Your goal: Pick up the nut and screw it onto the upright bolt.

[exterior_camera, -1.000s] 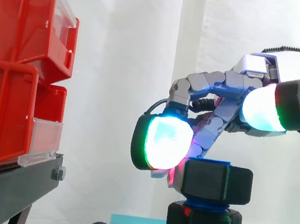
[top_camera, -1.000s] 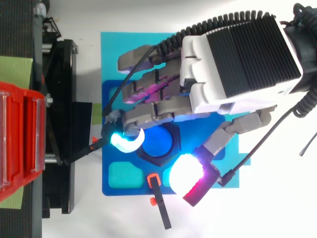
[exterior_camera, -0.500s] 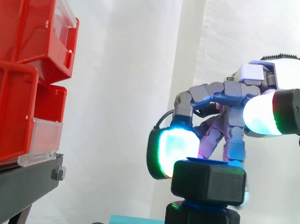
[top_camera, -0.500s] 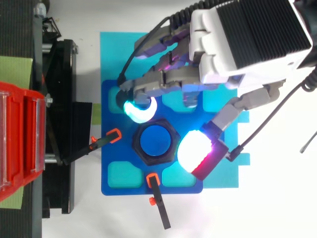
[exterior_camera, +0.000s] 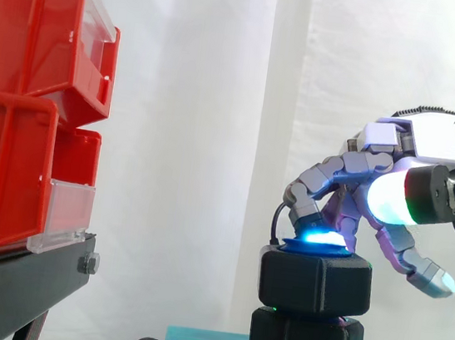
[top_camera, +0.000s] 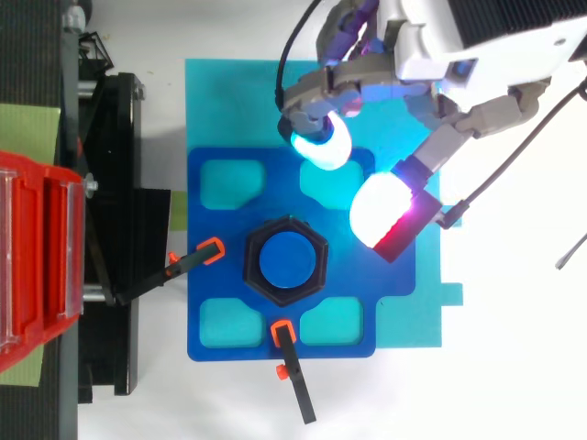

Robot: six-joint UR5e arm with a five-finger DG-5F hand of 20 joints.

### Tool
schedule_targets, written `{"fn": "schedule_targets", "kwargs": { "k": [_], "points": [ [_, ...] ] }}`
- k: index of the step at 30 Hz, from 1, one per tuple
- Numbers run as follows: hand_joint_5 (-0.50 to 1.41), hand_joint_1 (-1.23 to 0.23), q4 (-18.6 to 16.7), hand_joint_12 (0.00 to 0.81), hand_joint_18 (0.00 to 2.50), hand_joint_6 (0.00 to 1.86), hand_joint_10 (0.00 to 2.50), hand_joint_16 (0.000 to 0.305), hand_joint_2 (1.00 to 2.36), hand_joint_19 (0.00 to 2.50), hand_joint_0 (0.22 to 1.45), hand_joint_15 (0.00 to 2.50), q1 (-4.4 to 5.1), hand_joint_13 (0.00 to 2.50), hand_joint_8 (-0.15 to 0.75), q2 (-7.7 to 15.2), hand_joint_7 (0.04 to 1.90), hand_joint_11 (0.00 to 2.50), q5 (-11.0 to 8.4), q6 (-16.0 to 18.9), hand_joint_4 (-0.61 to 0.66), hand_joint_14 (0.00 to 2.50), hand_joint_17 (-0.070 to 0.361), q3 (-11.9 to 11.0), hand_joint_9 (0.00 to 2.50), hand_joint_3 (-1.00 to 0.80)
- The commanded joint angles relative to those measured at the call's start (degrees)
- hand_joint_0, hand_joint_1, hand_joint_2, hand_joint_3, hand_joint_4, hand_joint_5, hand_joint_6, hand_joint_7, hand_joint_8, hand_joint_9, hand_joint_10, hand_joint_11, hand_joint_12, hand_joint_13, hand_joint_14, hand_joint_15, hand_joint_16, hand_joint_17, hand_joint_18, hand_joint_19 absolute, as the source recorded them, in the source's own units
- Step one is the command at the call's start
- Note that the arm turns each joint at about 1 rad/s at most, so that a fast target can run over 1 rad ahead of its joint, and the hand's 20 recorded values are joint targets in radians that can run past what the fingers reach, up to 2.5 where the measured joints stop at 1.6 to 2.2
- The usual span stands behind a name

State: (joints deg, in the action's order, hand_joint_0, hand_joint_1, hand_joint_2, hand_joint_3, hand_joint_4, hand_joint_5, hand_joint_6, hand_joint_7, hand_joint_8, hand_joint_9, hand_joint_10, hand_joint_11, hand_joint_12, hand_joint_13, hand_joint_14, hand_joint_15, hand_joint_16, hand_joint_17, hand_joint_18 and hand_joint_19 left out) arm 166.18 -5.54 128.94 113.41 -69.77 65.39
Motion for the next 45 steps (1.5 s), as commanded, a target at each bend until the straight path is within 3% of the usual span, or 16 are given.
{"fn": "schedule_targets", "kwargs": {
  "k": [1, 3, 4, 6, 11, 18, 23, 29, 32, 35, 40, 45],
  "points": [
    [0.08, -0.31, 0.1, 0.251, 0.86, 0.51, 0.02, 0.020, 1.00, 0.28, 0.52, 0.16, -0.26, 1.20, 0.227, 0.0, 1.23, 0.55, 0.15, 0.0, 0.16, 0.01, 0.045, 0.0, 1.92, -0.50],
    [0.05, -0.30, 0.1, 0.275, 0.80, 0.50, 0.01, 0.022, 1.00, 0.26, 0.52, 0.15, -0.43, 1.15, 0.242, 0.0, 1.13, 0.48, 0.15, -0.1, 0.10, 0.00, 0.050, 0.0, 1.80, -0.50],
    [0.03, -0.29, 0.0, 0.286, 0.75, 0.51, 0.01, 0.024, 1.00, 0.25, 0.52, 0.15, -0.43, 1.10, 0.254, 0.0, 1.14, 0.46, 0.24, 0.0, 0.01, 0.00, 0.054, 0.0, 1.72, -0.50],
    [0.00, -0.29, -0.2, 0.295, 0.69, 0.51, 0.01, 0.025, 1.00, 0.24, 0.51, 0.15, -0.43, 1.04, 0.250, 0.0, 1.19, 0.39, 0.32, 0.0, -0.03, 0.00, 0.057, -0.1, 1.59, -0.50],
    [-0.04, -0.29, -2.3, 0.307, 0.63, 0.51, 0.01, 0.028, 1.00, 0.24, 0.51, 0.14, 0.09, 0.96, 0.252, 0.0, 1.08, 0.36, 1.55, 0.2, 0.09, 0.00, 0.063, -0.7, 1.45, -0.50],
    [-0.06, -0.29, -6.3, 0.316, 0.58, 0.50, 0.01, 0.029, 1.00, 0.23, 0.50, 0.13, 1.41, 0.90, 0.254, 0.1, 0.91, 0.26, 1.29, -0.4, 0.18, 0.00, 0.066, -0.6, 1.28, -0.50],
    [-0.08, -0.29, -6.8, 0.314, 0.55, 0.50, 0.01, 0.031, 1.00, 0.24, 0.50, 0.13, 2.29, 0.85, 0.246, 0.1, 0.81, 0.20, 0.15, -2.1, 0.18, 0.00, 0.069, -0.4, 1.21, -0.50],
    [-0.09, -0.29, -6.9, 0.315, 0.51, 0.50, 0.00, 0.033, 1.00, 0.25, 0.50, 0.11, 2.73, 0.80, 0.243, 0.1, 0.70, 0.06, 0.06, -2.4, 0.19, 0.00, 0.075, -0.4, 1.11, -0.50],
    [-0.11, -0.29, -6.9, 0.307, 0.22, 0.50, 0.00, 0.032, 1.00, 0.08, 0.49, 0.00, 3.17, 0.56, 0.216, 1.6, 0.63, 0.00, -0.82, -2.2, 0.18, 0.00, 0.071, -0.5, 0.88, -0.50],
    [-0.13, -0.29, -8.4, 0.306, 0.08, 0.50, 0.00, 0.031, 1.00, 0.00, 0.49, 0.00, 3.52, 0.46, 0.213, 3.2, 0.60, 0.00, -1.08, -1.6, 0.16, 0.00, 0.070, -0.5, 0.78, -0.50],
    [-0.14, -0.29, -8.9, 0.307, 0.03, 0.50, 0.00, 0.031, 1.00, 0.00, 0.49, 0.00, 4.75, 0.43, 0.211, 3.2, 0.59, 0.00, -2.84, -1.3, 0.15, 0.00, 0.070, -0.6, 0.73, -0.50],
    [-0.14, -0.29, -8.6, 0.309, 0.03, 0.50, 0.00, 0.031, 1.00, 0.00, 0.49, 0.00, 5.10, 0.44, 0.213, 3.2, 0.61, 0.00, -3.02, -1.2, 0.16, 0.00, 0.070, -0.7, 0.73, -0.50]
  ]
}}
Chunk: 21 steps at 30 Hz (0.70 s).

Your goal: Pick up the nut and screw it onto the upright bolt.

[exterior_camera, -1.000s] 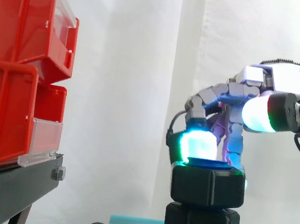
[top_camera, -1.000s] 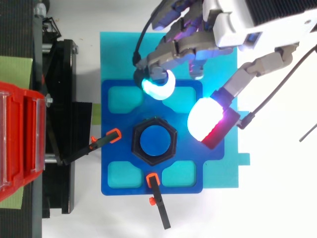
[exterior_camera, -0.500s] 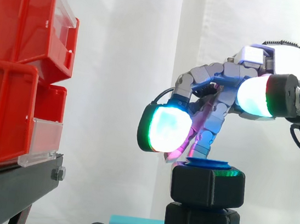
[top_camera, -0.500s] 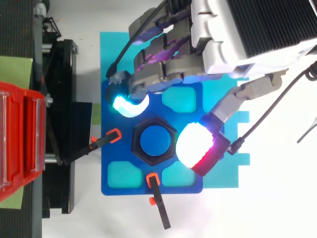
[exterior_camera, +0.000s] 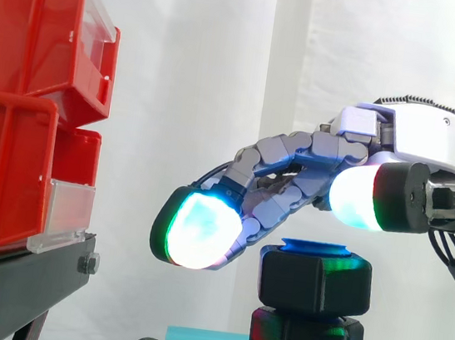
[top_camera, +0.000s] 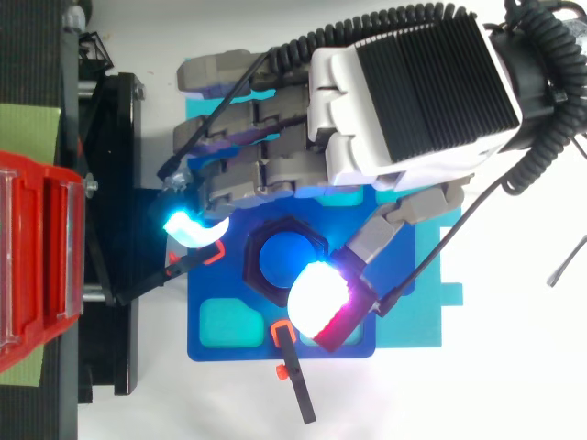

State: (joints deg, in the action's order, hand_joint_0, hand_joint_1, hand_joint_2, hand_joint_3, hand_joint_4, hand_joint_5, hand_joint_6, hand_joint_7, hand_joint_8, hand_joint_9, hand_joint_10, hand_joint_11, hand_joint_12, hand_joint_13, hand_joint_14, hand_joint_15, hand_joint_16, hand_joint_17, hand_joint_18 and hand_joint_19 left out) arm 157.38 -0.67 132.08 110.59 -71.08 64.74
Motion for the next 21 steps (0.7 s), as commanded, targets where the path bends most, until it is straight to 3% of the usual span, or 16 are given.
{"fn": "schedule_targets", "kwargs": {
  "k": [1, 15, 21],
  "points": [
    [-0.13, -0.29, 0.4, 0.308, 0.03, 0.50, 0.00, 0.031, 1.00, 0.00, 0.49, 0.00, 0.23, 0.44, 0.216, 0.0, 0.61, 0.00, -0.29, 0.1, 0.16, 0.00, 0.070, -0.1, 0.73, -0.50],
    [-0.09, -0.25, 0.9, 0.309, 0.08, 0.50, 0.00, 0.029, 1.00, 0.00, 0.49, 0.00, 0.85, 0.48, 0.238, 0.0, 0.80, 0.00, -0.29, 0.1, 0.17, 0.00, 0.066, -0.1, 0.78, -0.50],
    [-0.07, -0.24, 2.1, 0.304, 0.08, 0.50, 0.00, 0.028, 1.00, 0.00, 0.49, 0.00, 0.32, 0.50, 0.246, 0.0, 0.91, 0.00, 0.42, 0.5, 0.18, 0.00, 0.063, -1.5, 0.81, -0.50]
  ]
}}
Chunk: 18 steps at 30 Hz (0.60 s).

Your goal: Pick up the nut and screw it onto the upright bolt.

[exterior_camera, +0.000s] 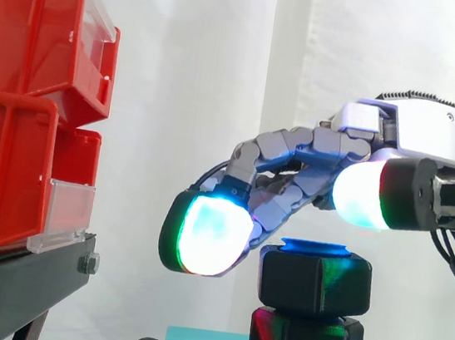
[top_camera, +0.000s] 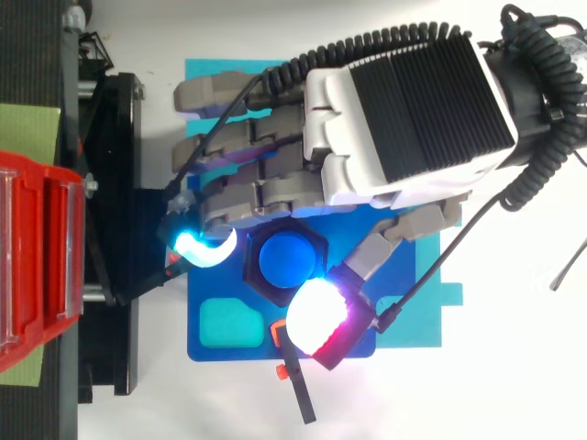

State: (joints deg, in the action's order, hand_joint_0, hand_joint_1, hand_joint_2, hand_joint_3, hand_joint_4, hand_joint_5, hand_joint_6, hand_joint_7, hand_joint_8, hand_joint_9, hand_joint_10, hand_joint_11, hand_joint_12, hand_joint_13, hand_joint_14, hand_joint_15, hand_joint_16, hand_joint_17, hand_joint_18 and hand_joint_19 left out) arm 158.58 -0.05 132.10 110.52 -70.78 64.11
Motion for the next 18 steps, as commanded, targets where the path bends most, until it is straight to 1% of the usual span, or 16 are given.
{"fn": "schedule_targets", "kwargs": {
  "k": [1, 4, 5, 7, 11, 12, 14, 18],
  "points": [
    [-0.06, -0.24, 1.3, 0.303, 0.09, 0.50, 0.00, 0.027, 1.00, 0.00, 0.49, 0.00, -0.48, 0.51, 0.247, 0.0, 0.94, 0.00, 0.66, 0.3, 0.17, 0.00, 0.061, -1.2, 0.82, -0.50],
    [-0.04, -0.24, 3.5, 0.302, 0.10, 0.51, 0.00, 0.026, 1.00, 0.00, 0.49, 0.00, -0.83, 0.51, 0.252, 0.0, 1.02, 0.00, 1.37, 0.4, 0.14, 0.00, 0.059, -2.1, 0.84, -0.50],
    [-0.04, -0.24, 3.5, 0.299, 0.10, 0.51, 0.00, 0.026, 1.00, 0.00, 0.49, 0.00, -0.83, 0.52, 0.255, 0.0, 1.06, 0.00, 1.37, 0.4, 0.11, 0.00, 0.059, -2.1, 0.87, -0.50],
    [-0.03, -0.24, 4.5, 0.297, 0.11, 0.51, 0.00, 0.026, 1.00, 0.00, 0.49, 0.00, -1.27, 0.53, 0.255, 0.0, 1.09, 0.00, 1.45, 0.4, 0.09, 0.00, 0.058, -2.3, 0.88, -0.50],
    [-0.03, -0.25, 4.6, 0.294, 0.13, 0.51, 0.00, 0.025, 1.00, 0.00, 0.50, 0.00, -1.97, 0.54, 0.257, 0.0, 1.12, 0.00, 1.81, 0.4, 0.06, 0.00, 0.057, -2.3, 0.90, -0.50],
    [-0.03, -0.25, 4.5, 0.293, 0.13, 0.51, 0.00, 0.025, 1.00, 0.00, 0.50, 0.00, -1.97, 0.54, 0.257, 0.0, 1.13, 0.00, 1.89, 0.4, 0.07, 0.00, 0.057, -2.3, 0.91, -0.50],
    [-0.02, -0.25, 4.5, 0.294, 0.14, 0.51, 0.00, 0.025, 1.00, 0.00, 0.50, 0.00, -2.15, 0.57, 0.256, 0.0, 1.15, 0.00, 1.98, 0.4, 0.04, 0.00, 0.056, -2.3, 0.94, -0.50],
    [-0.01, -0.25, 4.8, 0.294, 0.17, 0.51, 0.00, 0.024, 1.00, 0.00, 0.50, 0.00, -2.06, 0.60, 0.256, 0.0, 1.17, 0.00, 1.98, 0.4, 0.00, 0.00, 0.055, -2.3, 1.00, -0.50]
  ]
}}
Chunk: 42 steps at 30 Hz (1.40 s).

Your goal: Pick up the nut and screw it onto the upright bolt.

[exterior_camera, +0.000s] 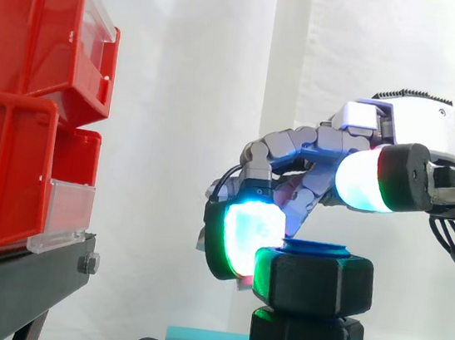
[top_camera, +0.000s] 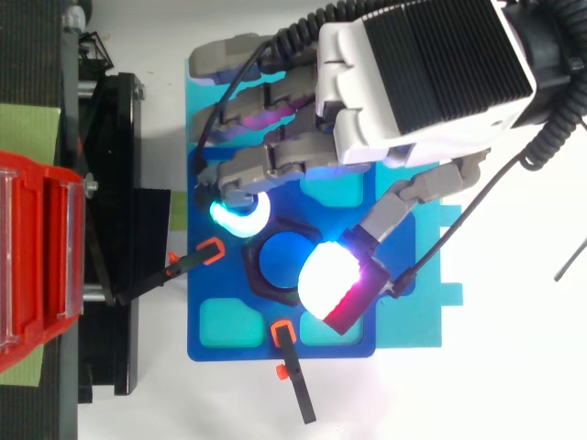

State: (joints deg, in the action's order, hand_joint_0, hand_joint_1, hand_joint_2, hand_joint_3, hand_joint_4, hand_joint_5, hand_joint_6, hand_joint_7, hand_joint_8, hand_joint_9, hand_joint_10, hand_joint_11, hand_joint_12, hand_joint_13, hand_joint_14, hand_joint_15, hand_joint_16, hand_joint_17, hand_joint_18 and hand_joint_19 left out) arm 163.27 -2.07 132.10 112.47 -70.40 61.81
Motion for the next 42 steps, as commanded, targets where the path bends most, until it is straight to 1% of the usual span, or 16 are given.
{"fn": "schedule_targets", "kwargs": {
  "k": [1, 3, 4, 5, 8, 14, 21, 25, 27, 30, 31, 32, 33, 35, 37, 42],
  "points": [
    [0.00, -0.25, 0.0, 0.289, 0.19, 0.51, 0.00, 0.024, 1.00, 0.00, 0.50, 0.00, -0.04, 0.62, 0.252, 0.0, 1.16, 0.00, 0.03, 0.0, -0.01, 0.00, 0.054, 0.1, 1.03, -0.50],
    [0.03, -0.25, 0.0, 0.282, 0.23, 0.51, 0.00, 0.023, 1.00, 0.00, 0.51, 0.00, -0.13, 0.66, 0.253, 0.0, 1.08, 0.01, 0.12, 0.0, 0.06, 0.00, 0.051, 0.0, 1.12, -0.50],
    [0.05, -0.26, 0.1, 0.277, 0.28, 0.50, 0.00, 0.022, 1.00, 0.00, 0.51, 0.00, -0.13, 0.70, 0.246, 0.0, 1.04, 0.03, 0.12, 0.0, 0.15, 0.00, 0.049, 0.0, 1.21, -0.50],
    [0.07, -0.26, 0.0, 0.266, 0.37, 0.50, 0.00, 0.020, 1.00, 0.00, 0.51, 0.00, -0.21, 0.79, 0.209, 0.0, 1.07, 0.04, 0.12, 0.0, 0.22, 0.00, 0.046, 0.0, 1.35, -0.50],
    [0.09, -0.29, -0.1, 0.225, 0.56, 0.50, 0.00, 0.016, 1.00, 0.00, 0.51, 0.01, -0.83, 0.95, 0.162, 0.0, 1.19, 0.06, 0.83, 0.0, 0.20, 0.00, 0.037, 0.0, 1.59, -0.50],
    [0.10, -0.30, -0.2, 0.214, 0.75, 0.50, 0.00, 0.015, 1.00, 0.08, 0.51, 0.04, -2.06, 1.09, 0.141, 0.0, 1.28, 0.18, 2.50, 0.0, 0.16, 0.00, 0.034, 0.0, 1.76, -0.50],
    [0.10, -0.31, -0.1, 0.208, 0.92, 0.52, 0.01, 0.015, 1.00, 0.17, 0.51, 0.08, -3.29, 1.23, 0.145, 0.0, 1.29, 0.33, 3.73, 0.0, 0.14, 0.00, 0.033, 0.0, 1.92, -0.50],
    [0.11, -0.31, -0.2, 0.204, 1.02, 0.52, 0.01, 0.014, 1.00, 0.23, 0.51, 0.13, -3.82, 1.35, 0.155, 0.0, 1.31, 0.48, 4.34, 0.0, 0.12, 0.00, 0.031, -0.1, 2.07, -0.50],
    [0.11, -0.31, 0.0, 0.207, 1.03, 0.51, 0.01, 0.014, 1.00, 0.23, 0.51, 0.13, -4.08, 1.35, 0.167, 0.0, 1.33, 0.49, 4.87, 0.0, 0.13, 0.00, 0.032, -0.6, 2.07, -0.50],
    [0.06, -0.29, 0.1, 0.245, 0.84, 0.50, 0.02, 0.018, 1.00, 0.17, 0.50, 0.11, -4.43, 1.22, 0.226, 0.0, 1.04, 0.43, 5.40, 0.0, 0.22, 0.00, 0.040, -1.4, 1.95, -0.50],
    [0.03, -0.29, 0.6, 0.263, 0.79, 0.51, 0.01, 0.020, 1.00, 0.16, 0.50, 0.11, -4.61, 1.15, 0.244, -0.1, 0.99, 0.41, 5.75, 0.0, 0.13, 0.00, 0.045, -2.1, 1.86, -0.50],
    [0.00, -0.29, 0.6, 0.276, 0.75, 0.51, 0.01, 0.022, 1.00, 0.16, 0.50, 0.11, -4.61, 1.12, 0.255, -0.1, 1.05, 0.38, 5.75, 0.0, 0.03, 0.00, 0.050, -2.1, 1.76, -0.50],
    [-0.01, -0.28, 1.1, 0.279, 0.74, 0.51, 0.01, 0.023, 1.00, 0.16, 0.50, 0.10, -4.78, 1.10, 0.261, 0.0, 1.04, 0.37, 6.01, 0.0, 0.05, 0.00, 0.051, -2.8, 1.75, -0.50],
    [-0.04, -0.29, 1.9, 0.294, 0.64, 0.50, 0.01, 0.026, 1.00, 0.17, 0.50, 0.09, -4.78, 0.97, 0.252, 0.0, 0.90, 0.26, 6.01, 0.0, 0.19, 0.00, 0.058, -3.7, 1.52, -0.50],
    [-0.06, -0.29, 2.8, 0.306, 0.59, 0.50, 0.01, 0.028, 1.00, 0.18, 0.49, 0.09, -4.70, 0.92, 0.252, -0.1, 0.82, 0.21, 5.92, 0.0, 0.20, 0.00, 0.063, -4.8, 1.43, -0.50],
    [-0.12, -0.30, 2.8, 0.323, 0.34, 0.50, 0.00, 0.033, 1.00, 0.19, 0.47, 0.06, -4.26, 0.70, 0.240, 0.0, 0.65, 0.00, 5.75, 0.0, 0.16, 0.00, 0.075, -4.8, 1.08, -0.50]
  ]
}}
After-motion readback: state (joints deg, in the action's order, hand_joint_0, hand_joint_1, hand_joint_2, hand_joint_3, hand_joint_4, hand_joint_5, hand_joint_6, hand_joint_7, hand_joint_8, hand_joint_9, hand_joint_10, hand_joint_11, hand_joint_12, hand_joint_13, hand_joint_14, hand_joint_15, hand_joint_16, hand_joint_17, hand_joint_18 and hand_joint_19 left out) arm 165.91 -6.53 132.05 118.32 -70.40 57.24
